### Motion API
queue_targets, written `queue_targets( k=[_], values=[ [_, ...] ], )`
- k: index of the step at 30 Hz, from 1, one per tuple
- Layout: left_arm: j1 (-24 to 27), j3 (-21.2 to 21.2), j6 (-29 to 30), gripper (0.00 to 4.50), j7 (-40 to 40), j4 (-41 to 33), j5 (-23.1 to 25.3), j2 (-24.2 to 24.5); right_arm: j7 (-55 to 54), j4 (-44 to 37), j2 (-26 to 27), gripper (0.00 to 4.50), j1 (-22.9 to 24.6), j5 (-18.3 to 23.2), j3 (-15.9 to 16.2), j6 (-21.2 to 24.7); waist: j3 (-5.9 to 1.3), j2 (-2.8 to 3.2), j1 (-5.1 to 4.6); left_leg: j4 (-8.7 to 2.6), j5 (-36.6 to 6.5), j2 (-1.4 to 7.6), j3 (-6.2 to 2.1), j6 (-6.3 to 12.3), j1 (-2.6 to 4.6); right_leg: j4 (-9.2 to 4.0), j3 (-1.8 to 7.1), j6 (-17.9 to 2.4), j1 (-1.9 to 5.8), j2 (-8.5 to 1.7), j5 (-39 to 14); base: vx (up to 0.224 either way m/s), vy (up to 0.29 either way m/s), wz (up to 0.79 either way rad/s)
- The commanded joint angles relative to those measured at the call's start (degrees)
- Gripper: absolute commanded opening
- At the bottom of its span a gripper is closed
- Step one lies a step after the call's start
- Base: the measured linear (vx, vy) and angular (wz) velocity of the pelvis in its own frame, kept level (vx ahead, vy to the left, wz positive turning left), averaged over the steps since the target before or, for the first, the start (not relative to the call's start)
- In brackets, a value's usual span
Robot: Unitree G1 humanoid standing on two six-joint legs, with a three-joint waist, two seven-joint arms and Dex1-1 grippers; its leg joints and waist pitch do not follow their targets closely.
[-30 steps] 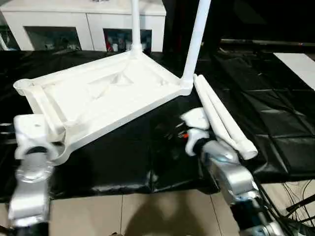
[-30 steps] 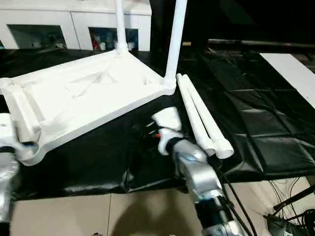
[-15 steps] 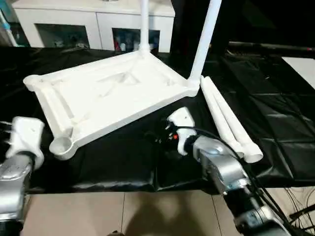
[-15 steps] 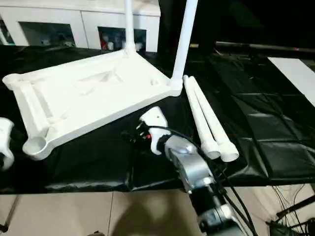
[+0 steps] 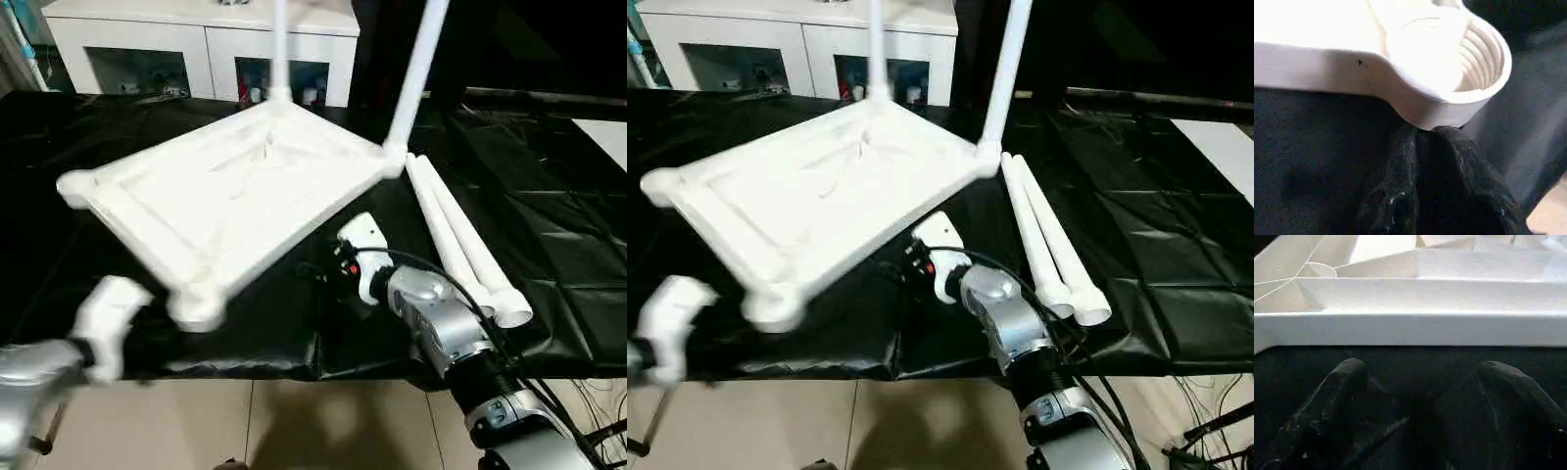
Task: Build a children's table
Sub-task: Rotate table base
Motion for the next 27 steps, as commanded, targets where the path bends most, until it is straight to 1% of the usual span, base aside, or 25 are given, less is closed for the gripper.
queue_targets(
  k=[1, 4, 5, 6, 7, 8, 9, 10, 11, 12, 13, 14, 15, 16, 17, 18, 19, 20, 21, 22, 23, 24, 25, 26, 27],
  values=[
    [-3.11, -1.99, -2.64, 0.97, -0.46, -1.01, -0.54, -2.01, -1.42, 2.7, -0.64, 3.89, -1.11, -1.24, -0.62, -1.13, -2.91, 1.51, -0.16, -5.71, -12.0, 2.87, -0.42, -1.01, 1.36, -3.56, 2.84, -12.21, 1.88, -4.46, -8.73, 0.0, 0.0, 0.0],
    [-4.82, -4.79, -3.03, 0.97, -1.67, -1.19, -0.75, -3.96, -3.32, 5.37, -0.79, 3.89, -1.58, -2.43, -0.83, -2.04, -2.89, 1.42, -0.22, -5.76, -11.57, 2.87, -0.42, -1.45, 0.91, -3.47, 2.8, -11.98, 2.22, -4.51, -9.62, 0.0, 0.0, 0.0],
    [-5.57, -6.52, -3.71, 0.97, -1.97, -1.25, -0.21, -5.13, -4.21, 6.21, -0.88, 3.89, -1.8, -2.73, -1.25, -2.52, -2.9, 1.25, -0.34, -5.8, -11.17, 2.86, -0.5, -1.52, 0.66, -3.34, 2.8, -11.65, 2.47, -4.52, -9.43, 0.0, 0.0, 0.0],
    [-6.38, -7.9, -4.06, 0.97, -1.88, -0.79, 0.46, -6.13, -4.84, 6.64, -0.98, 3.89, -1.94, -2.77, -1.61, -2.66, -2.99, 1.42, -0.38, -5.72, -10.9, 2.84, -0.47, -1.57, 0.72, -3.33, 2.8, -11.55, 2.43, -4.51, -9.1, 0.0, 0.0, 0.0],
    [-7.71, -10.14, -5.27, 0.97, -2.21, 0.17, 1.37, -7.59, -5.41, 7.35, -1.24, 3.89, -2.23, -2.83, -1.93, -3.21, -3.07, 1.43, -0.54, -5.6, -10.41, 2.84, -0.42, -1.45, 0.8, -3.29, 2.76, -11.64, 2.39, -4.46, -8.3, 0.0, 0.0, 0.0],
    [-7.78, -10.24, -5.32, 0.97, -2.23, 0.22, 1.4, -7.66, -5.41, 7.39, -1.26, 3.89, -2.25, -2.83, -1.94, -3.25, -3.04, 1.35, -0.57, -5.54, -10.33, 2.8, -0.34, -1.33, 0.77, -3.36, 2.79, -11.66, 2.38, -4.39, -8.13, 0.0, 0.0, 0.0],
    [-9.14, -11.7, -5.97, 0.97, -2.0, 1.51, 2.37, -8.9, -5.13, 7.08, -1.61, 3.89, -2.17, -2.74, -2.04, -3.39, -3.05, 1.47, -0.69, -5.52, -9.99, 2.77, -0.36, -1.18, 0.62, -3.28, 2.78, -11.76, 2.52, -4.36, -7.57, 0.0, 0.0, 0.0],
    [-10.63, -12.88, -6.77, 0.97, -1.53, 3.18, 3.55, -10.14, -4.59, 6.05, -2.08, 3.89, -1.86, -2.61, -2.11, -3.19, -3.16, 1.52, -0.7, -5.36, -9.62, 2.74, -0.32, -1.01, 0.68, -3.19, 2.78, -11.72, 2.57, -4.37, -6.95, 0.0, 0.0, 0.0],
    [-10.88, -13.08, -6.96, 0.97, -1.49, 3.47, 3.74, -10.35, -4.49, 5.8, -2.17, 3.89, -1.78, -2.6, -2.11, -3.13, -3.04, 1.37, -0.87, -5.45, -9.73, 2.66, -0.28, -0.81, 0.54, -3.39, 2.75, -11.49, 2.64, -4.21, -7.29, 0.0, 0.0, 0.0],
    [-12.58, -14.3, -7.75, 0.97, -1.39, 5.54, 4.84, -11.62, -3.47, 3.48, -2.85, 3.89, -1.0, -2.17, -2.28, -2.53, -3.11, 1.71, -0.85, -5.34, -9.79, 2.68, -0.32, -0.81, 0.63, -3.4, 2.74, -11.27, 2.69, -4.24, -7.29, 0.0, 0.0, 0.0],
    [-13.02, -14.6, -7.9, 0.97, -1.34, 6.08, 5.16, -11.9, -3.13, 2.82, -3.01, 3.89, -0.76, -2.0, -2.35, -2.36, -3.22, 1.46, -0.85, -5.25, -9.46, 2.73, -0.31, -0.7, 0.63, -3.33, 2.74, -11.27, 2.76, -4.31, -6.9, 0.0, 0.0, 0.0],
    [-14.03, -15.32, -8.91, 0.97, -0.89, 7.64, 6.4, -12.48, -2.05, 1.52, -3.38, 3.89, -0.22, -1.43, -2.49, -1.81, -3.18, 1.95, -0.86, -5.24, -9.43, 2.68, -0.38, -0.61, 0.55, -3.32, 2.76, -11.27, 2.78, -4.27, -6.61, 0.0, 0.0, 0.0],
    [-15.2, -15.95, -9.94, 0.97, -0.39, 9.46, 7.55, -13.2, 0.15, -0.81, -4.08, 3.89, 0.8, -0.66, -2.27, -1.03, -3.21, 1.53, -1.01, -5.24, -9.27, 2.71, -0.37, -0.32, 0.43, -3.36, 2.72, -11.16, 2.99, -4.21, -6.32, 0.0, 0.0, 0.0],
    [-16.4, -16.43, -10.89, 0.97, 0.18, 11.3, 8.51, -13.92, 2.81, -3.58, -4.97, 3.89, 2.05, 0.19, -1.87, -0.26, -3.33, 2.26, -0.85, -5.03, -8.75, 2.68, -0.42, -0.04, 0.55, -3.21, 2.74, -11.23, 2.95, -4.2, -5.21, 0.0, 0.0, 0.0],
    [-16.4, -16.43, -10.89, 0.97, 0.18, 11.3, 8.51, -13.92, 2.81, -3.58, -4.97, 3.89, 2.05, 0.19, -1.87, -0.26, -3.29, 1.89, -0.98, -5.09, -8.71, 2.7, -0.3, 0.31, 0.52, -3.5, 2.7, -11.06, 3.03, -4.07, -4.75, 0.0, 0.0, 0.0],
    [-19.01, -17.36, -12.99, 0.97, 1.94, 15.28, 10.27, -15.23, 7.43, -9.23, -7.62, 3.89, 4.53, 1.17, -0.83, 1.69, -3.35, 2.37, -0.89, -4.99, -8.01, 2.6, -0.43, 0.61, 0.46, -3.26, 2.64, -11.3, 3.15, -3.97, -3.58, 0.0, 0.0, 0.0],
    [-21.16, -18.16, -14.7, 0.97, 3.14, 18.43, 11.46, -16.18, 10.24, -13.77, -10.77, 3.89, 6.47, 1.52, -0.11, 2.99, -3.33, 2.44, -0.84, -4.91, -8.39, 2.66, -0.31, 0.84, 0.64, -3.5, 2.62, -11.06, 3.07, -3.84, -3.35, 0.0, 0.0, 0.0],
    [-22.0, -18.56, -15.42, 0.97, 3.49, 19.62, 11.93, -16.5, 11.31, -15.58, -12.17, 3.89, 7.24, 1.77, 0.08, 3.39, -3.45, 2.51, -0.62, -4.69, -8.57, 2.69, -0.26, 1.66, 0.97, -3.48, 2.68, -11.38, 3.05, -3.91, -2.15, 0.0, 0.0, 0.0],
    [-22.75, -18.82, -15.97, 0.97, 3.79, 20.64, 12.2, -16.93, 12.09, -17.33, -13.55, 3.89, 7.89, 2.0, 0.07, 4.31, -3.45, 2.67, -0.6, -4.76, -8.12, 2.67, -0.34, 1.77, 0.62, -3.39, 2.64, -11.66, 3.37, -4.03, -2.11, 0.0, 0.0, 0.0],
    [-24.08, -18.93, -16.67, 0.97, 4.34, 22.45, 12.29, -17.97, 13.47, -20.6, -15.92, 3.89, 9.03, 2.6, -0.19, 5.47, -3.44, 3.16, -0.65, -4.69, -7.9, 2.7, -0.41, 1.8, 0.35, -3.29, 2.57, -12.19, 3.34, -4.18, -2.77, 0.0, 0.0, 0.0],
    [-24.82, -18.99, -17.3, 0.97, 4.65, 23.55, 12.4, -18.52, 14.14, -22.26, -17.03, 3.89, 9.57, 3.07, -0.39, 6.27, -3.16, 3.6, -0.78, -4.71, -10.07, 2.65, -0.2, 1.79, 0.66, -4.22, 2.52, -11.7, 3.16, -3.88, -5.55, 0.0, 0.0, 0.0],
    [-25.44, -19.04, -17.88, 0.97, 4.9, 24.51, 12.51, -18.98, 14.7, -23.63, -17.93, 3.89, 10.02, 3.48, -0.55, 6.92, -3.36, 3.24, -0.82, -4.53, -10.29, 2.66, -0.23, 1.81, 0.76, -3.98, 2.59, -12.1, 3.25, -4.07, -5.7, 0.0, 0.0, 0.0],
    [-26.63, -19.1, -18.67, 0.97, 5.36, 26.28, 12.64, -19.91, 15.71, -26.22, -19.7, 3.89, 10.95, 4.12, -0.92, 7.88, -3.38, 4.59, -0.96, -4.49, -9.51, 2.52, -0.41, 2.0, 0.3, -3.86, 2.56, -12.45, 3.54, -4.17, -5.68, 0.0, 0.0, 0.0],
    [-27.29, -19.12, -19.16, 0.97, 5.48, 27.27, 12.71, -20.46, 16.1, -27.55, -20.57, 3.89, 11.48, 4.31, -1.19, 8.42, -3.42, 4.87, -0.95, -4.33, -9.77, 2.53, -0.45, 2.26, 0.44, -4.06, 2.5, -12.22, 3.47, -4.14, -6.69, 0.0, 0.0, 0.0],
    [-28.15, -19.13, -19.85, 0.97, 5.61, 28.59, 12.79, -21.21, 16.57, -29.3, -21.68, 3.89, 12.19, 4.47, -1.57, 9.15, -3.19, 4.23, -1.23, -4.43, -9.83, 2.38, -0.28, 2.84, 0.24, -4.62, 2.51, -11.74, 3.54, -3.87, -7.41, 0.0, 0.0, 0.0]
  ],
)
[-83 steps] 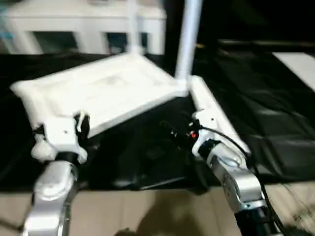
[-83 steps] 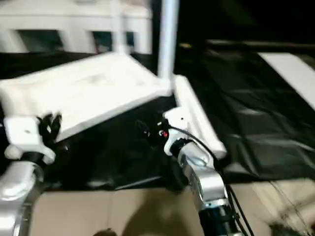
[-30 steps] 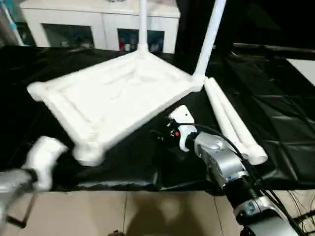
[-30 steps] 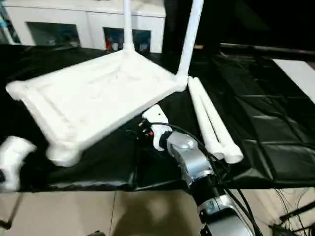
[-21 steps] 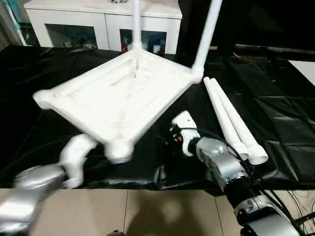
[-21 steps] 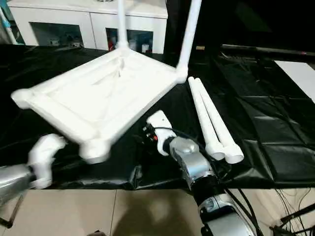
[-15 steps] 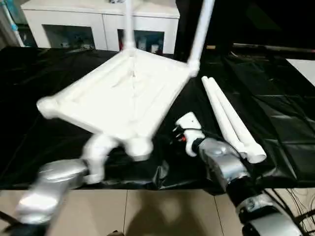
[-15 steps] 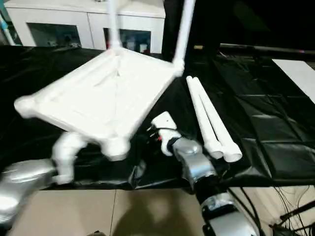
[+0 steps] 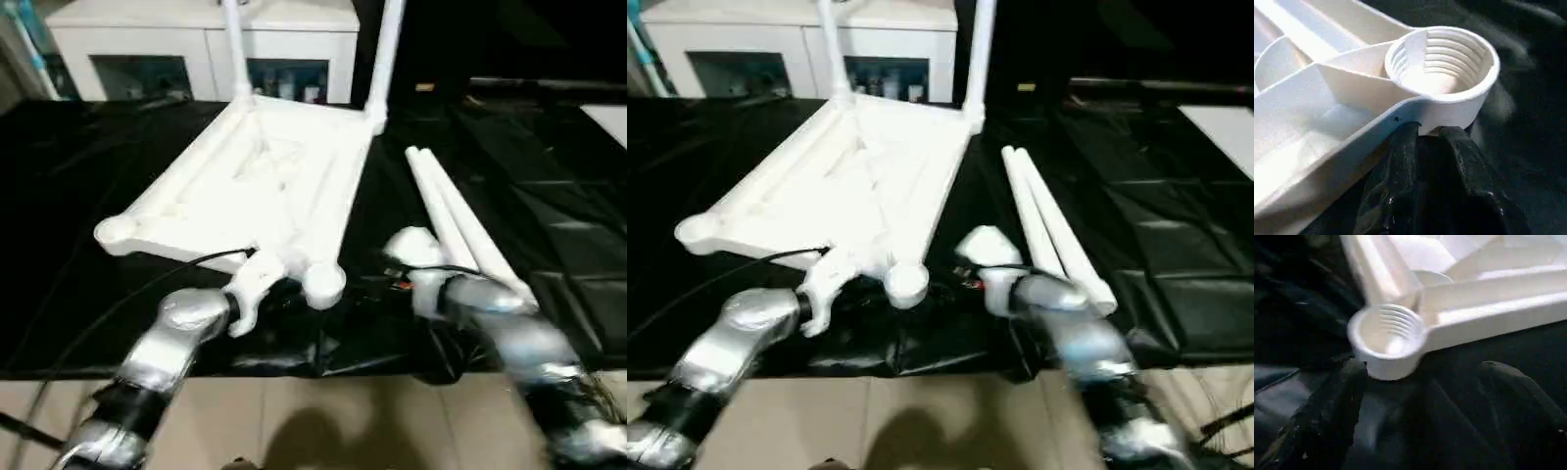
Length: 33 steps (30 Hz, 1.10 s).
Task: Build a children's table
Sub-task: Rotate table base
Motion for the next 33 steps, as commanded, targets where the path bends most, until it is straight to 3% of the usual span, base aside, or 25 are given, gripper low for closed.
queue_targets(
  k=[1, 2, 3, 5, 6, 7, 8, 9, 10, 11, 14, 16, 19, 21, 23, 24, 25, 26, 27, 28, 29, 30, 31, 32, 33],
  values=[
    [-2.25, 0.16, -2.18, 0.97, 1.0, 2.05, 0.68, -0.82, 1.46, -4.03, -1.43, 3.89, 0.9, 0.98, -1.13, 2.12, -3.96, 0.37, -0.23, -4.17, -9.36, 2.08, -0.93, 2.83, 0.3, -4.11, 2.49, -12.25, 3.48, -4.06, -7.57, 0.0, 0.0, 0.0],
    [-2.76, 0.14, -2.53, 0.97, 1.04, 2.78, 0.71, -1.25, 1.21, -4.58, -1.8, 3.89, 1.25, 0.69, -1.42, 2.3, -3.89, 1.71, -0.34, -4.02, -8.91, 1.96, -1.0, 3.02, 0.01, -4.09, 2.43, -12.34, 3.45, -4.21, -8.79, 0.0, 0.0, 0.0],
    [-3.11, 0.12, -2.77, 0.97, 1.07, 3.26, 0.73, -1.54, 1.04, -4.95, -2.05, 3.89, 1.49, 0.49, -1.62, 2.41, -3.79, 1.12, -0.52, -4.06, -9.21, 1.92, -0.77, 3.36, 0.08, -4.87, 2.37, -11.85, 3.29, -3.99, -9.95, 0.0, 0.0, 0.0],
    [-5.22, 0.28, -4.55, 0.97, 1.43, 6.42, 1.01, -3.18, -0.04, -7.08, -2.74, 3.89, 3.06, -0.68, -3.11, 3.29, -3.88, 0.97, -0.75, -3.84, -8.27, 1.6, -0.7, 3.8, -0.11, -4.94, 2.32, -11.34, 3.42, -3.78, -10.89, 0.0, 0.0, 0.0],
    [-6.23, 0.4, -5.12, 0.97, 1.62, 7.8, 1.04, -3.86, -0.66, -7.89, -2.92, 3.89, 3.69, -0.96, -3.78, 3.84, -4.14, 3.65, -0.74, -3.66, -7.67, 1.7, -1.11, 3.71, 0.04, -4.4, 2.19, -11.63, 3.35, -3.95, -10.81, 0.0, 0.0, 0.0],
    [-7.03, 0.48, -5.98, 0.97, 1.74, 9.28, 1.13, -4.3, -0.94, -8.88, -3.24, 3.89, 4.16, -0.84, -4.06, 4.71, -4.0, 2.03, -1.36, -3.67, -8.29, 1.58, -0.86, 4.23, -0.12, -5.12, 2.05, -11.32, 3.45, -3.55, -10.94, 0.0, 0.0, 0.0],
    [-8.22, 0.55, -7.07, 0.97, 2.14, 11.02, 1.31, -4.92, -1.8, -9.8, -3.43, 3.89, 4.84, -1.0, -4.53, 5.26, -4.3, 3.55, -1.26, -3.55, -7.9, 1.52, -1.09, 4.1, 0.08, -4.68, 1.99, -11.59, 3.54, -3.6, -10.06, 0.0, 0.0, 0.0],
    [-8.22, 0.55, -7.07, 0.97, 2.14, 11.02, 1.31, -4.92, -1.8, -9.8, -3.43, 3.89, 4.84, -1.0, -4.53, 5.26, -4.31, 2.57, -1.73, -3.5, -7.97, 1.5, -0.95, 4.78, -0.1, -4.82, 1.99, -11.86, 3.57, -3.53, -9.29, 0.0, 0.0, 0.0],
    [-10.23, 0.85, -9.05, 0.97, 2.98, 14.11, 1.56, -6.0, -3.23, -11.5, -3.86, 3.89, 5.98, -1.04, -5.15, 6.42, -4.28, 3.87, -1.94, -3.4, -6.74, 1.25, -1.06, 5.44, -0.48, -4.7, 1.84, -11.82, 3.64, -3.59, -9.3, 0.0, 0.0, 0.0],
    [-11.61, 1.2, -9.89, 0.97, 4.22, 16.0, 1.77, -6.66, -4.19, -12.37, -3.93, 3.89, 6.65, -1.02, -5.61, 6.9, -4.19, 4.29, -2.41, -3.3, -7.76, 1.22, -0.93, 5.8, -0.24, -5.55, 1.68, -10.93, 3.48, -3.36, -11.09, 0.0, 0.0, 0.0],
    [-13.38, 1.71, -11.29, 0.97, 5.8, 18.82, 2.05, -7.43, -5.27, -13.83, -4.24, 3.89, 7.47, -0.69, -6.04, 8.02, -4.51, 3.92, -2.8, -3.18, -6.17, 0.89, -1.17, 6.4, -0.8, -5.07, 1.56, -10.47, 4.11, -3.41, -10.22, 0.0, 0.0, 0.0],
    [-15.17, 2.51, -12.65, 0.97, 8.45, 21.49, 2.41, -7.87, -5.82, -15.01, -4.5, 3.89, 8.25, -0.44, -6.36, 8.75, -4.51, 4.92, -3.56, -2.98, -5.32, 0.82, -1.23, 7.44, -1.08, -5.45, 1.28, -9.86, 3.83, -3.29, -11.03, 0.0, 0.0, 0.0],
    [-17.08, 3.84, -13.95, 0.97, 12.62, 24.06, 2.82, -7.98, -6.35, -16.62, -4.11, 3.89, 9.23, -0.38, -6.99, 9.36, -4.53, 4.77, -4.08, -2.82, -5.61, 0.48, -1.26, 7.77, -1.24, -5.64, 1.07, -8.91, 4.01, -3.21, -13.54, 0.0, 0.0, 0.0],
    [-17.23, 4.17, -14.04, 0.97, 12.86, 24.15, 2.64, -7.95, -6.41, -17.0, -3.94, 3.89, 9.37, -0.34, -7.06, 9.53, -4.56, 5.02, -4.41, -2.87, -5.32, 0.65, -1.45, 8.13, -1.21, -5.73, 1.0, -8.64, 3.84, -3.25, -14.5, 0.0, 0.0, 0.0],
    [-15.95, 5.25, -14.57, 0.97, 11.55, 21.76, 1.22, -7.91, -7.22, -18.74, -2.43, 3.89, 9.75, 0.8, -7.91, 9.96, -4.65, 3.34, -4.59, -2.92, -4.58, 0.6, -1.39, 8.69, -1.59, -5.72, 0.97, -8.47, 3.99, -3.25, -14.34, 0.0, 0.0, 0.0],
    [-15.28, 5.59, -14.65, 0.97, 10.97, 20.58, 0.68, -7.91, -7.57, -19.35, -1.86, 3.89, 9.87, 1.26, -8.26, 10.14, -4.63, 4.34, -4.35, -2.98, -4.05, 0.86, -1.55, 8.87, -1.39, -5.45, 0.97, -8.65, 3.74, -3.51, -14.57, 0.0, 0.0, 0.0],
    [-13.14, 6.8, -14.1, 0.97, 10.66, 16.65, -0.97, -8.2, -9.33, -19.6, -0.12, 3.89, 9.25, 1.94, -9.33, 10.11, -4.89, 3.76, -4.25, -3.03, -2.63, 1.19, -1.79, 9.38, -1.58, -4.82, 1.06, -9.48, 3.98, -3.91, -12.52, 0.0, 0.0, 0.0],
    [-12.51, 7.24, -14.1, 0.97, 10.6, 15.6, -1.53, -8.33, -10.05, -19.71, 0.43, 3.89, 9.02, 2.19, -9.66, 10.16, -4.57, 3.86, -4.42, -3.1, -2.68, 1.14, -1.63, 9.69, -1.69, -5.12, 0.93, -9.7, 3.62, -3.8, -12.78, 0.0, 0.0, 0.0],
    [-11.92, 7.66, -14.1, 0.97, 10.54, 14.6, -2.06, -8.47, -10.74, -19.81, 0.96, 3.89, 8.81, 2.44, -9.99, 10.21, -4.79, 4.18, -4.36, -2.9, -2.9, 1.33, -1.57, 10.03, -1.21, -5.18, 1.01, -10.14, 3.3, -3.72, -12.34, 0.0, 0.0, 0.0],
    [-5.14, 11.44, -10.92, 0.97, 14.41, 1.67, -5.24, -9.53, -17.83, -18.41, 6.13, 3.89, 5.85, 3.5, -13.29, 11.41, -4.82, 0.44, -4.41, -3.0, -2.94, 1.28, -1.21, 10.36, -1.49, -5.3, 1.04, -9.99, 3.45, -3.45, -11.6, 0.0, 0.0, 0.0],
    [-4.8, 11.62, -10.7, 0.97, 14.63, 1.0, -5.37, -9.57, -18.19, -18.33, 6.38, 3.89, 5.7, 3.54, -13.45, 11.47, -5.83, 1.44, -3.82, -2.82, 0.73, 1.73, -1.75, 10.13, -1.5, -2.96, 1.39, -11.81, 4.25, -4.38, -5.91, 0.0, 0.0, 0.0],
    [0.49, 13.6, -9.15, 0.97, 19.03, -8.76, -5.6, -9.87, -23.29, -17.48, 9.39, 3.89, 4.02, 3.26, -15.12, 12.69, -4.44, -0.79, -4.47, -3.42, -1.48, 1.79, -1.1, 10.54, -1.62, -4.75, 0.77, -11.1, 2.85, -4.09, -11.12, 0.0, 0.0, 0.0],
    [2.85, 14.3, -9.85, 0.97, 21.44, -12.68, -4.73, -9.94, -24.79, -17.36, 10.18, 3.89, 3.71, 2.91, -15.22, 13.37, -5.47, 1.17, -3.71, -2.99, 0.64, 1.89, -1.53, 10.23, -1.29, -3.32, 1.0, -11.53, 3.4, -4.5, -9.39, 0.0, 0.0, 0.0],
    [2.85, 14.3, -9.85, 0.97, 21.44, -12.68, -4.73, -9.94, -24.79, -17.36, 10.18, 3.89, 3.71, 2.91, -15.22, 13.37, -4.39, 0.93, -3.86, -3.53, -1.25, 2.08, -1.3, 9.88, -1.27, -4.35, 0.96, -11.17, 2.54, -4.17, -11.75, 0.0, 0.0, 0.0],
    [5.57, 15.1, -10.05, 0.97, 23.6, -16.9, -3.82, -10.09, -25.89, -17.72, 11.09, 3.89, 4.01, 2.71, -15.05, 13.42, -4.31, -1.03, -3.86, -3.51, -4.36, 2.13, -0.67, 9.04, -0.7, -5.23, 1.05, -10.1, 2.06, -3.75, -14.64, 0.0, 0.0, 0.0]
  ],
)
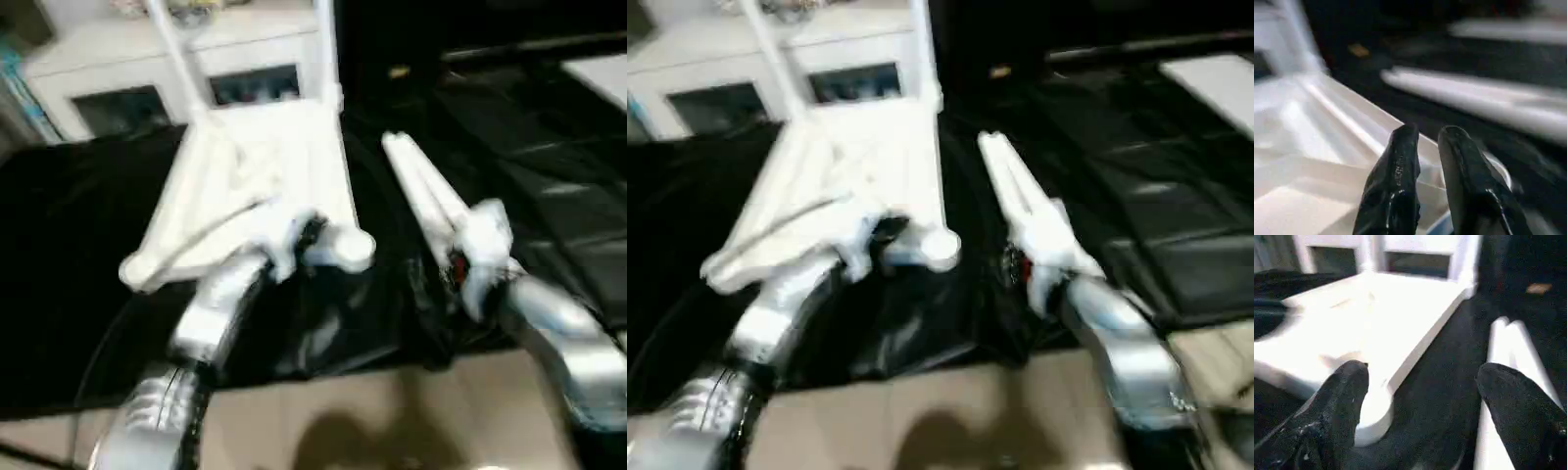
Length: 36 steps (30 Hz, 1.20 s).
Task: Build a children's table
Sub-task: Rotate table base
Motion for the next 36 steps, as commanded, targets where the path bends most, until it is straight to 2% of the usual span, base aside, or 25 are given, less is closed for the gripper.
queue_targets(
  k=[1, 2, 4, 7, 11, 12, 13, 14, 16, 17, 18, 19, 21, 23, 24, 25, 27, 28, 29, 30, 31, 32, 33, 34, 36],
  values=[
    [3.49, 3.04, 0.14, 0.97, 5.25, -7.79, 1.57, 0.74, -2.77, -1.05, 1.72, 3.89, 0.92, 0.08, 0.33, 0.74, -3.9, -1.67, 0.88, -3.58, -5.9, 2.35, -0.24, 6.68, 0.81, -4.57, 2.25, -10.58, 2.83, -4.13, -14.53, 0.0, 0.0, 0.0],
    [3.49, 3.04, 0.14, 0.97, 5.25, -7.79, 1.57, 0.74, -2.77, -1.05, 1.72, 3.89, 0.92, 0.08, 0.33, 0.74, -3.52, -0.9, 1.28, -4.08, -8.68, 2.88, 0.05, 5.01, 1.5, -5.33, 2.16, -9.72, 2.01, -3.82, -16.01, 0.0, 0.0, 0.0],
    [8.62, 5.2, 0.06, 0.97, 9.75, -12.63, 4.99, 0.74, -4.23, -2.74, 4.8, 3.89, 3.14, -0.31, 2.25, 0.27, -3.24, -4.77, 1.65, -4.73, -11.94, 2.98, 0.56, 2.31, 1.81, -5.45, 2.24, -7.85, 2.22, -3.71, -17.31, 0.0, 0.0, 0.0],
    [12.67, 8.32, 0.52, 0.97, 13.37, -16.1, 5.49, -0.83, -5.07, -3.19, 8.06, 3.89, 4.44, -0.59, 4.72, 0.04, -3.21, -4.47, 2.07, -5.32, -10.57, 3.11, 0.23, 1.26, 1.16, -4.76, 2.47, -7.32, 2.6, -4.07, -14.91, 0.0, 0.0, 0.0],
    [15.7, 9.4, 6.57, 0.97, 15.89, -24.06, 5.51, -2.03, -6.4, 0.56, 11.44, 3.89, 1.71, -0.14, 7.13, 1.45, -2.28, -5.04, 2.22, -6.22, -26.86, 3.3, 0.04, -1.97, 3.88, -5.82, 2.05, -6.05, 2.14, -3.73, -26.54, 0.0, 0.0, 0.0],
    [15.83, 9.25, 7.54, 0.97, 16.32, -24.78, 5.52, -1.86, -6.45, 1.19, 11.48, 3.89, 1.38, -0.3, 7.33, 1.12, -1.52, -4.49, 1.92, -5.63, -36.01, 3.41, 0.81, -3.02, 8.42, -7.95, 1.65, -5.08, 0.24, -2.06, -35.28, 0.0, 0.0, 0.0],
    [15.93, 8.86, 8.11, 0.97, 16.82, -25.52, 5.7, -1.38, -6.62, 2.21, 11.48, 3.89, 0.94, -0.45, 7.59, 0.64, -0.6, -4.62, 1.72, -5.27, -40.24, 3.45, 0.79, -3.65, 10.52, -8.19, 0.61, -5.13, -1.11, -1.3, -36.56, 0.0, 0.0, 0.0],
    [16.0, 8.65, 8.59, 0.97, 16.72, -25.84, 5.66, -0.98, -6.63, 2.74, 11.36, 3.89, 0.78, -0.52, 7.63, 0.49, -0.19, -4.96, 1.25, -5.51, -43.23, 3.49, 0.51, -3.78, 11.64, -8.16, -0.53, -4.78, -1.1, -0.42, -36.66, 0.0, 0.0, 0.0],
    [16.06, 8.44, 9.22, 0.97, 16.52, -26.15, 5.5, -0.53, -6.59, 3.33, 11.21, 3.89, 0.62, -0.54, 7.57, 0.28, 0.86, -4.37, 1.0, -7.98, -50.8, 5.55, -0.2, -4.25, 11.55, -6.11, -2.72, -3.07, 0.37, -0.53, -33.02, 0.046, 0.012, -0.47],
    [16.18, 8.49, 9.56, 0.97, 16.54, -26.47, 5.71, -0.36, -6.27, 3.45, 11.21, 3.89, 0.63, -0.65, 7.62, 0.03, 0.11, -4.99, 1.27, -9.81, -49.78, 5.43, -1.38, -2.81, 7.35, -3.51, -2.05, -2.12, 5.33, -2.54, -28.63, 0.044, -0.003, -0.76],
    [16.27, 8.57, 9.85, 0.97, 16.53, -26.72, 5.85, -0.23, -5.98, 3.46, 10.94, 3.89, 0.69, -1.27, 8.06, -0.48, -0.17, -4.44, 1.38, -8.68, -45.74, 3.31, -0.13, -1.67, 6.08, -5.18, -0.51, -0.94, 6.69, -3.61, -33.87, 0.01, -0.01, -0.5],
    [16.44, 8.97, 10.35, 0.97, 16.48, -27.26, 6.04, -0.2, -5.69, 3.33, 10.92, 3.89, 0.92, -1.71, 8.49, -0.71, -1.02, -5.57, 1.82, -5.24, -32.16, 0.63, 0.85, -0.65, 4.89, -9.16, 1.15, 1.26, 7.69, -6.09, -47.15, 0.027, -0.025, -0.29],
    [16.47, 9.19, 10.6, 0.97, 16.48, -27.53, 6.2, -0.39, -5.77, 3.25, 11.03, 3.89, 1.08, -1.6, 8.49, -0.65, -2.01, -6.18, 2.93, -2.84, -16.19, -0.27, 0.13, 2.13, 1.4, -9.64, 3.44, 1.22, 10.65, -8.1, -52.0, 0.091, -0.002, -0.25],
    [16.38, 9.23, 11.9, 0.97, 16.5, -28.26, 6.38, -0.38, -5.92, 3.15, 11.02, 3.89, 1.37, -1.89, 8.81, -0.92, -2.79, -5.16, 2.92, -4.94, -9.63, -0.05, -0.28, 4.31, 2.63, -7.88, 1.96, -6.24, 10.02, -4.32, -33.42, 0.13, -0.009, -0.02],
    [16.36, 9.18, 12.58, 0.97, 16.58, -28.65, 6.57, -0.25, -6.06, 2.93, 10.87, 3.89, 1.39, -2.31, 9.23, -0.9, -3.13, -4.7, 2.8, -5.55, -9.11, 0.34, -0.26, 4.36, 4.34, -6.93, 1.3, -8.45, 9.11, -3.22, -27.21, 0.144, -0.014, 0.09],
    [16.35, 9.16, 12.65, 0.97, 16.61, -28.7, 6.62, -0.24, -6.05, 2.89, 10.82, 3.89, 1.38, -2.38, 9.31, -0.9, -3.61, -3.91, 2.05, -6.42, -7.89, 1.55, -1.02, 5.84, 7.82, -4.77, 0.18, -12.97, 7.27, -1.86, -14.6, 0.207, -0.023, 0.16],
    [16.68, 8.84, 13.45, 0.97, 17.29, -29.62, 5.86, 0.33, -6.18, 1.98, 10.02, 3.89, 0.93, -2.02, 9.96, 1.37, -4.33, -3.77, 0.93, -5.67, 1.66, 1.91, -2.81, 12.73, 10.13, -2.0, -0.72, -15.52, 6.0, -1.08, -0.56, 0.231, -0.019, 0.11],
    [16.77, 8.84, 14.08, 0.97, 17.33, -29.79, 5.39, 0.38, -6.94, 1.27, 9.48, 3.89, 0.19, -2.32, 9.93, 4.45, -4.76, -4.34, 0.76, -3.51, 14.15, 0.6, -3.17, 18.77, 10.05, -0.38, -0.14, -14.58, 5.48, -1.17, 8.77, 0.199, -0.003, 0.1],
    [16.79, 8.86, 14.49, 0.97, 17.31, -29.85, 5.11, 0.38, -7.49, 0.8, 9.12, 3.89, -0.33, -2.6, 9.88, 6.55, -5.01, -5.07, 1.48, -1.1, 27.12, -1.85, -2.58, 21.5, 8.41, 1.05, 1.65, -14.06, 6.31, -0.8, 22.39, 0.179, 0.015, 0.2],
    [16.72, 8.81, 14.69, 0.97, 17.33, -29.81, 5.25, 0.37, -7.76, 0.43, 8.19, 3.89, -1.52, -2.86, 9.81, 9.92, -5.09, -5.73, 1.73, 0.0, 31.56, -3.59, -2.17, 21.21, 6.2, 2.04, 3.16, -13.71, 7.9, -0.16, 32.25, 0.179, 0.015, 0.2],
    [16.75, 8.82, 14.83, 0.97, 17.2, -29.85, 5.15, 0.32, -6.85, 0.5, 7.38, 3.89, -2.34, -2.44, 9.85, 11.49, -5.11, -6.17, 2.91, 1.36, 33.89, -5.19, -1.51, 16.97, 2.9, 3.74, 5.46, -12.64, 10.06, 1.15, 53.24, 0.146, 0.032, 0.34],
    [16.75, 8.82, 14.85, 0.97, 17.18, -29.86, 5.13, 0.31, -6.7, 0.51, 7.25, 3.89, -2.45, -2.37, 9.86, 11.71, -5.68, -6.36, 4.15, 2.32, 33.91, -5.17, -1.29, 14.52, 1.91, 5.03, 6.37, -10.94, 11.49, 2.05, 64.26, 0.062, 0.017, 0.2],
    [16.76, 8.82, 14.98, 0.97, 17.07, -29.89, 5.02, 0.25, -5.9, 0.61, 6.64, 3.89, -3.07, -2.03, 9.89, 12.78, -5.27, -5.36, 5.25, 2.83, 34.15, -4.13, -0.96, 8.2, 0.42, 6.33, 7.17, -6.33, 10.75, 3.37, 74.17, 0.099, 0.019, 0.33],
    [16.77, 8.77, 15.12, 0.97, 16.92, -29.94, 5.07, 0.22, -5.41, 0.83, 6.37, 3.89, -3.72, -1.64, 9.52, 13.73, -5.19, -4.37, 5.57, 2.83, 32.74, -2.75, -0.91, 1.94, 3.05, 6.04, 6.46, -2.87, 7.82, 4.14, 66.66, 0.058, -0.012, 0.27],
    [17.34, 8.71, 15.45, 0.97, 16.85, -30.37, 5.39, 0.23, -7.23, 2.45, 7.05, 3.89, -6.1, -1.07, 6.6, 16.05, -5.6, -4.3, 5.37, 2.23, 35.28, -1.01, -1.3, -0.31, 6.01, 5.65, 6.29, -0.29, 5.5, 3.36, 54.23, 0.045, -0.038, 0.28]
  ],
)
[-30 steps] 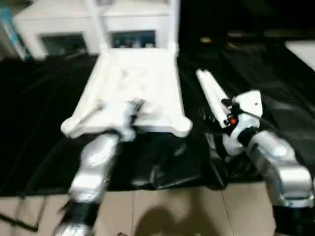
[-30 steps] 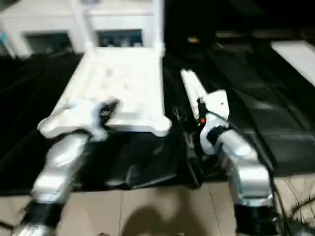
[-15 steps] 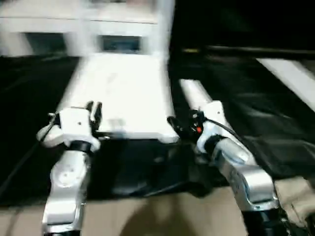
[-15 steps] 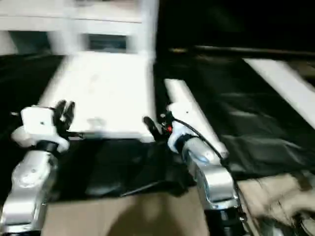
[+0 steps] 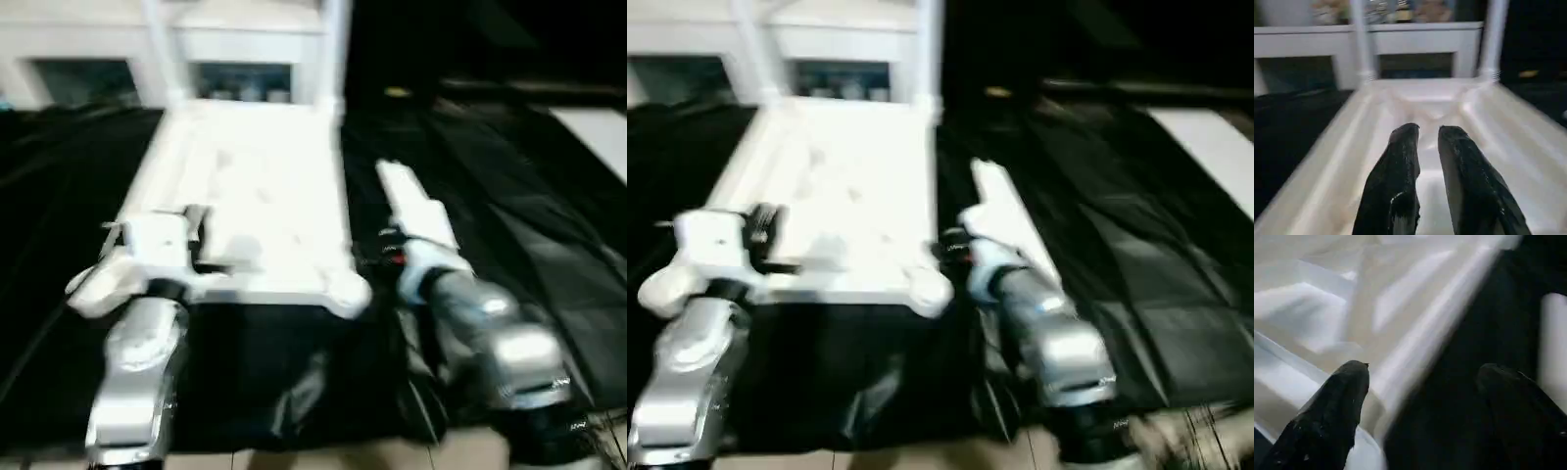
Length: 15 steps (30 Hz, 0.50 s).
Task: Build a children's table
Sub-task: Rotate table base
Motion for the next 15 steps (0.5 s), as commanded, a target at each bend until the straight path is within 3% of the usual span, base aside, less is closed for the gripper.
queue_targets(
  k=[1, 2, 3, 4, 5, 6, 7, 8, 10, 12, 13, 15],
  values=[
    [0.55, 0.02, 1.1, 0.97, 0.02, -1.27, 0.34, -0.13, -0.62, 0.24, 0.1, 3.89, -0.68, 0.76, -1.23, 1.99, -5.46, 0.59, 0.84, -0.78, 43.61, -2.29, 1.61, 3.16, 2.05, 0.23, 0.98, 0.96, 3.75, -0.33, 61.72, -0.019, -0.052, 0.11],
    [0.71, 0.18, 1.47, 0.99, 0.31, -1.38, 0.46, -0.16, -1.32, 1.21, -0.22, 4.06, -1.6, 0.15, -1.58, 3.1, -5.15, 0.44, 1.22, -1.14, 42.37, -2.14, 1.74, 2.64, 1.54, -0.1, 1.08, 1.51, 3.78, -0.4, 61.11, -0.06, -0.049, 0.01],
    [0.79, 0.2, 1.48, 1.0, 0.47, -1.35, 0.82, 0.04, -1.98, 1.76, -0.17, 4.16, -2.15, 0.08, -2.13, 4.15, -4.3, 0.19, 2.12, -2.11, 35.27, -1.81, 1.95, -0.05, -0.19, -1.17, 1.48, 1.9, 4.19, -1.35, 58.18, -0.06, -0.049, 0.01],
    [0.82, 0.2, 1.58, 1.0, 0.48, -1.36, 0.77, 0.25, -2.41, 2.03, -0.22, 4.23, -2.59, 0.33, -2.45, 5.37, -3.76, 0.09, 2.54, -3.65, 24.25, -0.72, 1.79, -3.43, -0.28, -2.45, 1.55, 1.58, 3.76, -2.78, 50.53, -0.096, -0.042, -0.02],
    [0.84, 0.14, 1.82, 1.0, 0.36, -1.4, 0.71, 0.53, -2.5, 2.15, -0.45, 4.26, -2.97, 0.5, -2.45, 6.77, -3.39, 0.26, 2.62, -4.86, 15.78, 0.05, 1.5, -5.71, 0.08, -3.51, 1.44, 0.67, 3.46, -3.79, 41.91, -0.136, -0.046, 0.05],
    [0.8, -0.07, 1.84, 1.0, 0.06, -1.42, 0.89, 1.05, -2.8, 2.09, -0.73, 4.26, -3.35, 0.31, -2.31, 8.43, -3.02, 0.12, 2.5, -5.42, 11.59, 0.32, 1.47, -6.55, 0.37, -4.27, 1.39, 0.24, 3.17, -4.1, 36.32, -0.136, -0.046, 0.05],
    [0.76, -0.24, 1.95, 1.0, -0.11, -1.49, 0.97, 1.42, -3.04, 1.88, -1.01, 4.33, -3.69, 0.25, -2.14, 9.97, -2.62, 0.22, 2.16, -6.26, 4.96, 0.48, 1.3, -7.29, 0.81, -5.2, 1.23, -0.6, 2.98, -4.46, 25.36, -0.151, -0.056, 0.07],
    [0.64, -0.4, 2.14, 1.0, -0.77, -1.54, 0.64, 1.84, -3.38, 1.81, -1.17, 4.43, -4.12, 0.17, -2.22, 11.38, -2.48, 0.2, 1.99, -6.47, 2.66, 0.5, 1.31, -7.28, 0.92, -5.61, 1.27, -1.04, 2.84, -4.62, 20.55, -0.144, -0.048, 0.05],
    [0.27, -0.76, 2.05, 1.0, -2.62, -1.69, -0.38, 2.85, -4.21, 2.14, -1.35, 4.43, -5.12, -0.31, -2.7, 13.17, -1.74, -0.24, 1.46, -7.15, -2.42, 0.46, 1.44, -6.23, 0.84, -6.99, 1.5, -2.56, 2.29, -5.07, 4.27, -0.142, -0.041, 0.05],
    [-0.27, -1.02, 2.85, 1.0, -5.16, -2.11, -1.99, 3.83, -5.49, 2.9, -1.31, 4.43, -6.56, -1.05, -3.69, 14.98, -1.47, -0.25, 1.25, -7.46, -4.29, 0.47, 1.5, -5.92, 0.73, -7.71, 1.73, -3.11, 1.79, -5.42, -5.35, -0.1, -0.024, 0.01],
    [-0.5, -1.26, 3.35, 1.0, -6.61, -2.26, -2.7, 4.42, -6.16, 3.37, -1.35, 4.43, -7.26, -1.39, -4.16, 15.62, -1.43, -0.26, 1.12, -7.58, -4.67, 0.49, 1.48, -5.84, 0.63, -7.84, 1.68, -3.25, 1.7, -5.49, -7.52, -0.121, -0.022, -0.02],
    [-1.04, -2.59, 4.31, 1.0, -11.61, -2.49, -4.56, 6.73, -8.79, 4.84, -1.38, 4.43, -9.26, -2.45, -5.77, 18.21, -1.3, -0.19, 0.6, -7.71, -6.01, 0.3, 1.47, -5.59, 0.73, -8.33, 1.68, -2.87, 0.72, -5.49, -13.73, -0.134, -0.025, 0.0]
  ],
)
